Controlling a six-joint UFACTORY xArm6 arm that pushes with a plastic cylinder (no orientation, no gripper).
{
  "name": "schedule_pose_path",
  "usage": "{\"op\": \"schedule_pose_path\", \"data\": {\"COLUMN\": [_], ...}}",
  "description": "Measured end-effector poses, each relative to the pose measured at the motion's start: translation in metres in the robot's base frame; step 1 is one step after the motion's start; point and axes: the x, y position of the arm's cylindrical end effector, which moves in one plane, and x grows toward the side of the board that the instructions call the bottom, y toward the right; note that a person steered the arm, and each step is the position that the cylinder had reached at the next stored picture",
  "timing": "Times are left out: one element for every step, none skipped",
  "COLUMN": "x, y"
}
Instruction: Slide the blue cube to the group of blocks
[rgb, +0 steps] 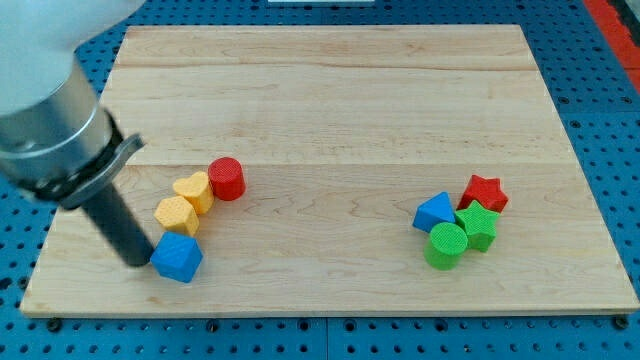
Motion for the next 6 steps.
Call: {"op": "schedule_pose_path", "data": {"x": [-0.001,0.022,0.063,0.049,0.032,0.045], "y": [0.134,0.067,0.096,0.187,0.235,0.215]}}
